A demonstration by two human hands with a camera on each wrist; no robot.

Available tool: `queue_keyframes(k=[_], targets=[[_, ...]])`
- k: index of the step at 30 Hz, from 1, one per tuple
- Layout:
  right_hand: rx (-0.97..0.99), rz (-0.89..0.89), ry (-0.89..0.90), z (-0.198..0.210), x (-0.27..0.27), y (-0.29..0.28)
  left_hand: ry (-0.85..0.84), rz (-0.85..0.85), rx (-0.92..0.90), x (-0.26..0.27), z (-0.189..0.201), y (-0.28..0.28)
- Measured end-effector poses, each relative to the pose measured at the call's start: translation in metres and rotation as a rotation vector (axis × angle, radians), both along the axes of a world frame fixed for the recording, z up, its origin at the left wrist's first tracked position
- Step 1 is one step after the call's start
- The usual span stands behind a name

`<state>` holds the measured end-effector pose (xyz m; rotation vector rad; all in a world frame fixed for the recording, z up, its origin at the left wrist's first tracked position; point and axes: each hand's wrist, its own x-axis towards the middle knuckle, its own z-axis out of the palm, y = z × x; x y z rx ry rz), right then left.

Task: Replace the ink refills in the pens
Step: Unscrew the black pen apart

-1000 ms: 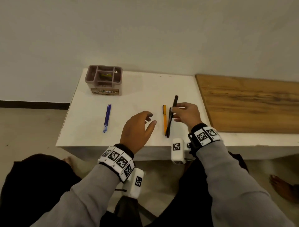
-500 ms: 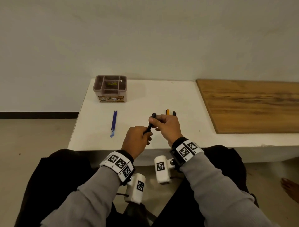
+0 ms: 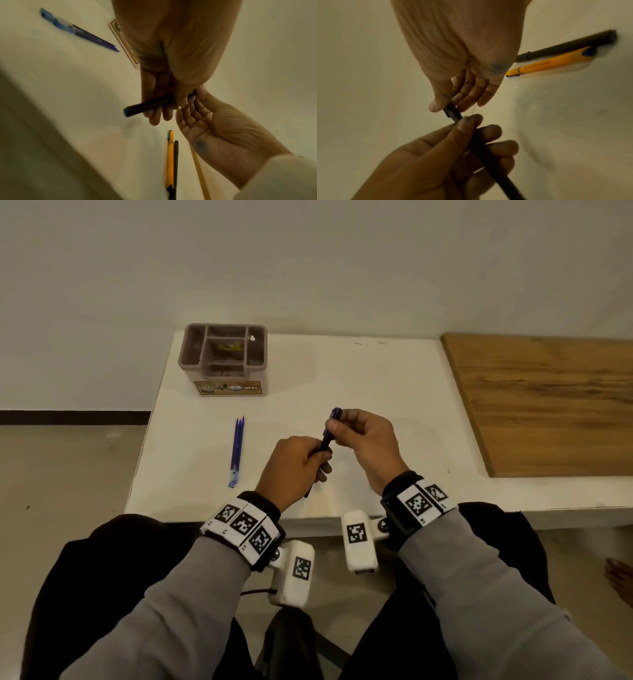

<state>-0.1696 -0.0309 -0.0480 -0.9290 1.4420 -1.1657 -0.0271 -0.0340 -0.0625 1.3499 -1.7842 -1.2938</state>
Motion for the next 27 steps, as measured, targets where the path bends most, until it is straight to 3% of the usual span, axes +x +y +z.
queue_keyframes(k=[11,16,22,27], targets=[[0.003,0.053,-0.138,-0.005,-0.009,-0.017,0.155,-0.072,0.225,-0.001,-0.007,-0.018],[0.005,-0.013,0.001,-0.011,-0.003,-0.023,0.151,-0.082,0.208,0.001,-0.011,-0.025],[0.005,0.152,-0.339,-0.008,-0.012,-0.027,0.258,-0.154,0.296,0.0,-0.004,-0.029],[-0.001,0.139,-0.017,-0.009,-0.016,-0.026,0.266,-0.156,0.303,0.0,-0.003,-0.03]])
